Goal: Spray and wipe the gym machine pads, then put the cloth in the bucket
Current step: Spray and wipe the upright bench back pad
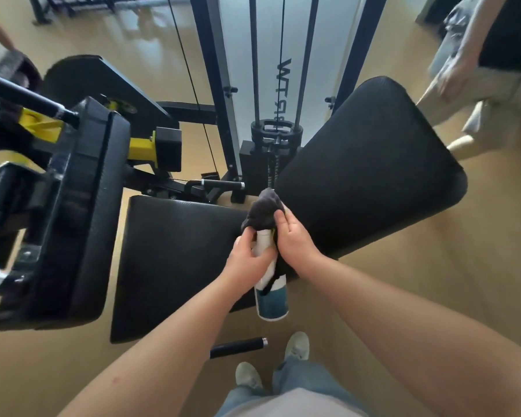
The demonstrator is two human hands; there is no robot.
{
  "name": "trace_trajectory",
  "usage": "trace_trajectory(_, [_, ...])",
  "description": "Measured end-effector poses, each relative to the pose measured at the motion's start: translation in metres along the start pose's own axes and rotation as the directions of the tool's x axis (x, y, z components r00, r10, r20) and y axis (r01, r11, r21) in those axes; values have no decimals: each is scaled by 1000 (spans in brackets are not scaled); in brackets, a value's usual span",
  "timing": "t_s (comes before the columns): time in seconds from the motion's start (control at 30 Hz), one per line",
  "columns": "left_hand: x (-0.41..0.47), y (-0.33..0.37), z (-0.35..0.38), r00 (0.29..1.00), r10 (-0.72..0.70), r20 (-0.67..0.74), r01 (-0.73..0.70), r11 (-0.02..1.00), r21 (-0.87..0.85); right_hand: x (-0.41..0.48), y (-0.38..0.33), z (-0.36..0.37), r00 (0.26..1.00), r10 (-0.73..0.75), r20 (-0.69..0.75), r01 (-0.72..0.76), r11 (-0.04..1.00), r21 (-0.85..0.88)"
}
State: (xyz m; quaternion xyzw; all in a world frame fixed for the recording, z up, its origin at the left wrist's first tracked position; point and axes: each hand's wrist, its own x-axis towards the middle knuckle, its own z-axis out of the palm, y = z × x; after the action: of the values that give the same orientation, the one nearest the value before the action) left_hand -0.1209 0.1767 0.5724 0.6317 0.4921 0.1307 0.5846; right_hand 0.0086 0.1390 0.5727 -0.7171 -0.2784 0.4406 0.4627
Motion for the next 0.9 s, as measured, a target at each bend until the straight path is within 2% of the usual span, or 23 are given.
trace_trajectory(0.1, [9, 13, 7, 994, -54, -98, 51, 998, -23, 11, -10, -10, 999, -40, 32, 41, 999, -24])
trace_trajectory(0.23, [18, 23, 14, 992, -93, -82, 100, 992, 79, 34, -21, -22, 985, -158, -75, 143, 973, -181])
trace_trajectory(0.37, [19, 26, 20, 989, -137, -47, 144, 962, 233, 41, -37, -32, 986, -142, -86, 133, 986, -99])
trace_trajectory(0.5, [26, 35, 23, 988, -151, -45, 157, 936, 316, 41, -47, -36, 971, -165, -172, 160, 986, -47])
trace_trajectory(0.6, [37, 39, 23, 985, -171, -12, 164, 918, 360, 39, -48, -36, 945, -259, -199, 252, 966, -62])
trace_trajectory(0.73, [47, 38, 10, 987, -158, -40, 161, 922, 353, 36, -53, -36, 890, -371, -263, 346, 928, -140])
trace_trajectory(0.9, [60, 31, -9, 991, -124, 39, 103, 931, 350, 40, -72, -45, 894, -201, -401, 209, 978, -23])
